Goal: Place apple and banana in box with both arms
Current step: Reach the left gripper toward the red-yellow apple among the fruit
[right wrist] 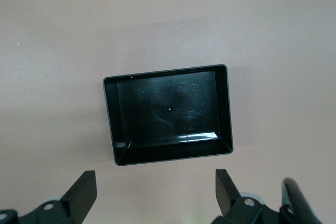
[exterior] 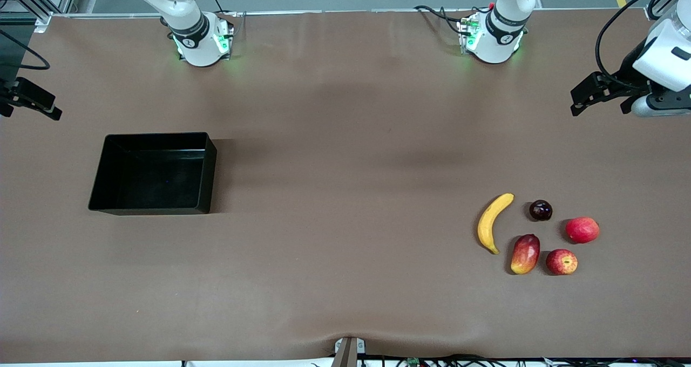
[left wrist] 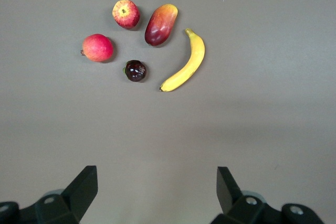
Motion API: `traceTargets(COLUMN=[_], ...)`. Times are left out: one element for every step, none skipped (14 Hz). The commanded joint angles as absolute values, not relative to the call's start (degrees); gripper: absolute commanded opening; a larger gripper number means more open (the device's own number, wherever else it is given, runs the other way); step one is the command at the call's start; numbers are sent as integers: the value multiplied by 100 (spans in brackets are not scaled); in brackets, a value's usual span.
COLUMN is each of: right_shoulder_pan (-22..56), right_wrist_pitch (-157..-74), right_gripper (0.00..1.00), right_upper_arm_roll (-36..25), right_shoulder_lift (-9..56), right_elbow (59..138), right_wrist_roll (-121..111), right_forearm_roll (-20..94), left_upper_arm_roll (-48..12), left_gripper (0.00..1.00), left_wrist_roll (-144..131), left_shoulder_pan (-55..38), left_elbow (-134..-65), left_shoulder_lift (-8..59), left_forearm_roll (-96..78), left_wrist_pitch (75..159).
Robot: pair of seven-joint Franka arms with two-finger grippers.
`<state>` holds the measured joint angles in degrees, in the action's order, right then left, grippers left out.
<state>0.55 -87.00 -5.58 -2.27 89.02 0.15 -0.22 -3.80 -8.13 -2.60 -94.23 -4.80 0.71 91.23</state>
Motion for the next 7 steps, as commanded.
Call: traceTargets(right_shoulder_pan=[-26, -26, -26, -26, -9, -9, 0], right_wrist_pitch=[-8613, -8613, -8622, -8622, -8622, -8605, -8604], right_gripper=[100, 100, 100, 100, 100, 100, 100], right_upper_arm_roll=[-501, -501, -501, -501, -510, -510, -501], right_shoulder_lift=[-141, -132, -132, -97, -36, 26, 52], right_elbow=[8736, 8736, 8736, 8736, 8736, 8754, 8780], right_wrist_roll=[35, 44, 35, 44, 44, 79, 53], right_forearm_roll=[-53, -53, -53, -53, -53, -61, -62], left_upper_arm_roll=[-387, -387, -387, -387, -387, -387, -378], left_gripper=[100, 100, 100, 100, 100, 100, 100], left_wrist_roll=[-729, -764, -791, -774, -747, -730, -721], left_shoulder_pan=[-237, -237, -237, -229, -220, -211, -202], left_elbow=[-9369, -9369, -9369, -9369, -9352, -9265, -9203], left_shoulder_lift=[-483, -483, -483, -475, -431, -361, -265], left_forearm_roll=[26, 26, 26, 26, 26, 35, 26], left_wrist_pitch=[9106, 9105, 9105, 9105, 9105, 9105, 9105])
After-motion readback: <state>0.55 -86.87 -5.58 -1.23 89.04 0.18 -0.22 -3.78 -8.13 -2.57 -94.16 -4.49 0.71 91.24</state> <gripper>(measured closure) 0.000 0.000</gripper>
